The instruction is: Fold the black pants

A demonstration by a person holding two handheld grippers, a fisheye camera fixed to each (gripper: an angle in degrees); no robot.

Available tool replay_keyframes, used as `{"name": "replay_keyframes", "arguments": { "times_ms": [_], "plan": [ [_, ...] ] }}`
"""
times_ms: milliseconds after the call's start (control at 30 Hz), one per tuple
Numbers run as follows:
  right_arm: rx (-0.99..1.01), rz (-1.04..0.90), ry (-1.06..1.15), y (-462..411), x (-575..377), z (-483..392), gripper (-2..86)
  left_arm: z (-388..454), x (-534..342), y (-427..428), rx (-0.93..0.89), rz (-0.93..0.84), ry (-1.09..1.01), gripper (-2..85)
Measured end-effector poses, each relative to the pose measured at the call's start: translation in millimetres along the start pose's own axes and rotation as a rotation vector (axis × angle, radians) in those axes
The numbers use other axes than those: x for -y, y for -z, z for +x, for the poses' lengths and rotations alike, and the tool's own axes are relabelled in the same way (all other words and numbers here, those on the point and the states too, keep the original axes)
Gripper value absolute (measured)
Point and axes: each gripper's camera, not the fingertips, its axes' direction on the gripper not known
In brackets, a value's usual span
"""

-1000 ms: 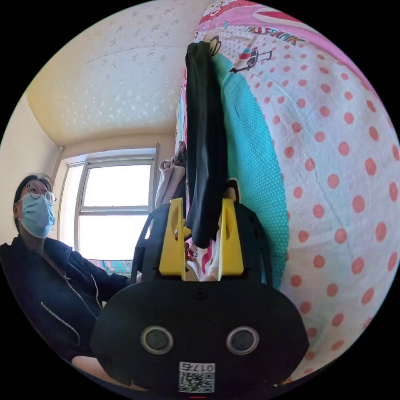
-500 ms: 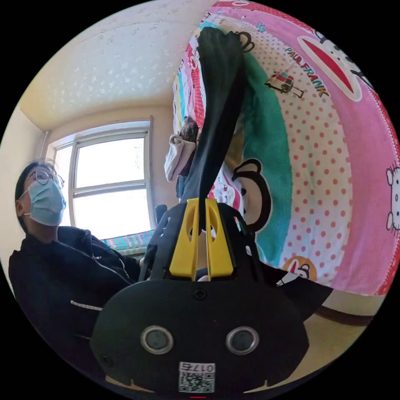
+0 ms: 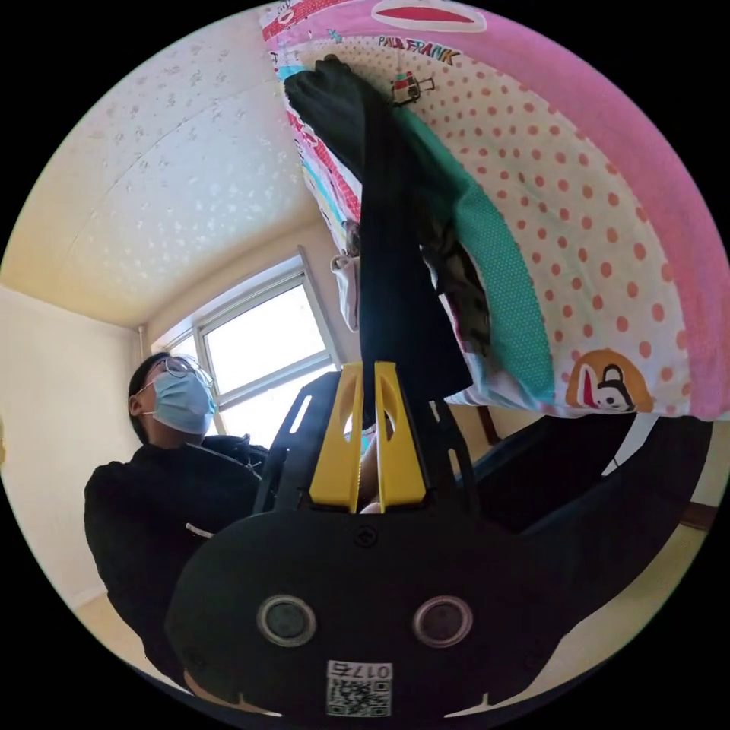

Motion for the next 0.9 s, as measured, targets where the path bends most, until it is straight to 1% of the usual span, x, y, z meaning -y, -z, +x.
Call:
{"name": "replay_keyframes", "arguments": {
  "times_ms": [67,100,133,167,200,233,300,367,467,500,533,567,600,633,667,700,733,767,800,833,867,900],
  "plan": [
    [0.026,-0.014,0.017,1,3,-15,3.2,-14,1,-25,0.005,-0.114,0.078,19.0],
    [0.032,-0.017,0.022,0,3,-18,3.2,-21,-5,-37,-0.056,-0.138,0.118,18.8],
    [0.049,-0.025,0.030,-1,4,-25,3.2,-24,-9,-41,-0.092,-0.127,0.134,18.6],
    [0.079,-0.029,0.039,-2,4,-30,3.2,-27,-18,-47,-0.179,-0.092,0.158,18.4],
    [0.101,-0.029,0.042,-3,4,-32,3.2,-30,-26,-52,-0.303,-0.057,0.175,18.3],
    [0.157,-0.028,0.044,-5,3,-35,3.1,-33,-29,-55,-0.373,-0.041,0.186,18.3],
    [0.255,-0.021,0.038,-7,1,-35,3.0,-44,-42,-66,-0.640,0.053,0.238,18.4],
    [0.351,0.002,0.025,-12,-3,-34,3.1,-47,-48,-72,-0.737,0.125,0.237,19.4],
    [0.375,0.006,0.024,-22,-6,-36,3.2,-42,-43,-85,-0.806,0.149,0.190,22.0],
    [0.369,-0.001,0.028,-24,-6,-36,3.2,-39,-38,-91,-0.876,0.160,0.167,21.8],
    [0.350,-0.015,0.043,-28,-6,-37,3.2,-37,-36,-94,-0.926,0.172,0.155,20.0],
    [0.326,-0.028,0.060,-29,-5,-36,3.2,-34,-32,-98,-1.053,0.202,0.138,16.3],
    [0.313,-0.031,0.069,-29,-5,-35,3.2,-31,-28,-100,-1.143,0.213,0.118,9.0],
    [0.285,-0.020,0.085,-26,-5,-32,3.2,-28,-27,-99,-1.148,0.208,0.114,5.3],
    [0.232,-0.009,0.096,-23,-7,-28,3.2,-25,-29,-95,-1.112,0.198,0.119,5.1],
    [0.188,-0.011,0.099,-21,-9,-26,3.3,-21,-33,-87,-1.028,0.160,0.149,4.9],
    [0.081,-0.025,0.104,-20,-13,-18,3.3,-18,-37,-81,-0.962,0.141,0.163,4.9],
    [-0.047,-0.049,0.100,-21,-20,-6,3.4,-13,-46,-67,-0.805,0.109,0.191,4.7],
    [-0.113,-0.065,0.091,-23,-23,2,3.5,-6,-56,-52,-0.648,0.073,0.207,4.6],
    [-0.240,-0.111,0.066,-30,-30,24,3.6,-1,-61,-47,-0.570,0.044,0.209,4.6],
    [-0.328,-0.172,0.050,-43,-37,50,3.8,8,-72,-42,-0.417,-0.043,0.206,4.6],
    [-0.363,-0.199,0.042,-51,-40,65,3.9,14,-84,-43,-0.250,-0.135,0.211,4.6]
  ]
}}
